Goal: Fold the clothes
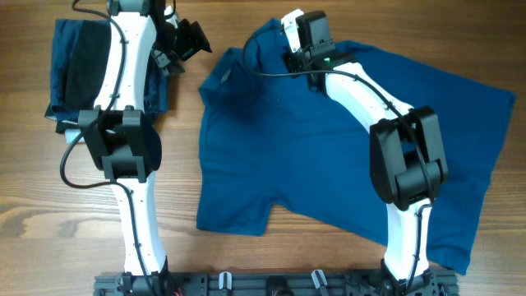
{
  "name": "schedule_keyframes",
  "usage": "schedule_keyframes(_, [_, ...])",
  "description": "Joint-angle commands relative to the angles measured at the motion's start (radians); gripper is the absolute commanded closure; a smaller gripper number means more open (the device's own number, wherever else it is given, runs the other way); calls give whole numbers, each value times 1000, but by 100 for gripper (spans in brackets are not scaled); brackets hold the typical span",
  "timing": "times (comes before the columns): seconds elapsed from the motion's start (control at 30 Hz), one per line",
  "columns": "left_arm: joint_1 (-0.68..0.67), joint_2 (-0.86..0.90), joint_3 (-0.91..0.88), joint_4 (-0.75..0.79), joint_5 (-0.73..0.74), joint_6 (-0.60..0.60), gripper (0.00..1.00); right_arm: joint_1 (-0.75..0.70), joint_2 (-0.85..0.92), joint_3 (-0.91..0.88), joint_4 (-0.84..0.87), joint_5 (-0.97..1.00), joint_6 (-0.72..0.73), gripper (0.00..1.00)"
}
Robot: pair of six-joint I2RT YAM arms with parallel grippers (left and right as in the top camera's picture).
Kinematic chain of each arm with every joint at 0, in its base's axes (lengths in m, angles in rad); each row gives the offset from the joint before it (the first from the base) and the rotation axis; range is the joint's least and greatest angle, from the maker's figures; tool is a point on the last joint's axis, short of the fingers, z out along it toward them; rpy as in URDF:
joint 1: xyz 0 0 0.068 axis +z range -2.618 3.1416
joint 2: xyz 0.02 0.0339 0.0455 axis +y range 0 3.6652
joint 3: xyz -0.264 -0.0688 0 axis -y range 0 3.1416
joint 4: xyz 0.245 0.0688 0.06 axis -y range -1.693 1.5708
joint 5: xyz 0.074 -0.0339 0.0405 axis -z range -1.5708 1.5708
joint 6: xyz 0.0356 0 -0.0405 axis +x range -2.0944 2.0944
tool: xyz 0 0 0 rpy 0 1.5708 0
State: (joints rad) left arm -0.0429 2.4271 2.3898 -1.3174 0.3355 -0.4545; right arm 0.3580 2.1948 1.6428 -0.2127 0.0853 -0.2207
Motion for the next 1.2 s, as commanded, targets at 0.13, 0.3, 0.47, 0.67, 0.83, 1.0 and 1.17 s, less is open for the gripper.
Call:
schedule_keyframes(0.13, [2,-29,16,-1,11,5,18,-59,-19,9,168,31,-68,96])
schedule_keyframes(0.3, [2,-29,16,-1,12,5,19,-110,26,9,304,-8,-70,96])
schedule_keyframes(0.47, [1,-29,16,-26,12,5,21,-130,151,9,535,-56,-106,95])
schedule_keyframes(0.67, [1,-29,16,-51,11,5,24,-141,336,10,844,-21,-117,96])
schedule_keyframes(0.83, [1,-29,16,-62,12,5,26,-169,364,31,946,37,-113,92])
schedule_keyframes(1.0, [-8,-29,16,-60,11,5,25,-196,342,323,620,124,-35,18])
schedule_keyframes(1.17, [-21,-29,16,-60,-9,5,24,-196,303,579,157,76,43,0])
